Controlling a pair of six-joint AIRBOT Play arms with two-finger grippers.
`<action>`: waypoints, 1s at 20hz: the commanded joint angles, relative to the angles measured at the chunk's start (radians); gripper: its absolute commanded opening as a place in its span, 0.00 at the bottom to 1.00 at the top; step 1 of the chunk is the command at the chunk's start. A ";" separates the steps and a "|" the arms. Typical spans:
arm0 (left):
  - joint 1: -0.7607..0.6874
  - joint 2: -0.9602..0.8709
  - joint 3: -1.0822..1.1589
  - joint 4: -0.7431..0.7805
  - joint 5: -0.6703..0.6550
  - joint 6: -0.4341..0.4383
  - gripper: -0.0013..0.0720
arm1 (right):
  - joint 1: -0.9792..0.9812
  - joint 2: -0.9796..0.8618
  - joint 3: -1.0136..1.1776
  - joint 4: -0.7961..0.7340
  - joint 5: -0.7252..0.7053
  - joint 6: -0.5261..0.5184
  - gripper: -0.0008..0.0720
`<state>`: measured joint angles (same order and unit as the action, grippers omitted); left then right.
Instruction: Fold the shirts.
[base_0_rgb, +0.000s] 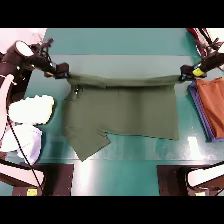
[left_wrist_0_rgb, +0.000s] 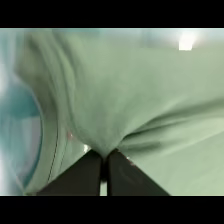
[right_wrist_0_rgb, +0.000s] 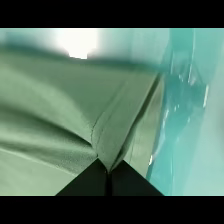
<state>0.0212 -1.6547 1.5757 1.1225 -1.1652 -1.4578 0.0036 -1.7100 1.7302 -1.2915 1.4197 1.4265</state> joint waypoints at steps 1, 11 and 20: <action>-0.020 0.002 -0.110 0.037 0.026 -0.007 0.06 | 0.022 0.068 -0.183 0.013 -0.076 0.023 0.04; 0.018 0.381 -0.491 0.216 -0.107 -0.035 0.67 | -0.062 0.351 -0.396 0.098 0.064 -0.032 0.63; 0.018 0.753 -1.076 0.018 -0.034 -0.090 0.67 | -0.061 0.612 -0.686 0.204 -0.080 -0.048 0.63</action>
<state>0.0387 -0.9718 0.6258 1.2160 -1.2488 -1.5341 -0.0586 -1.1484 1.0985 -1.1316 1.3716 1.3876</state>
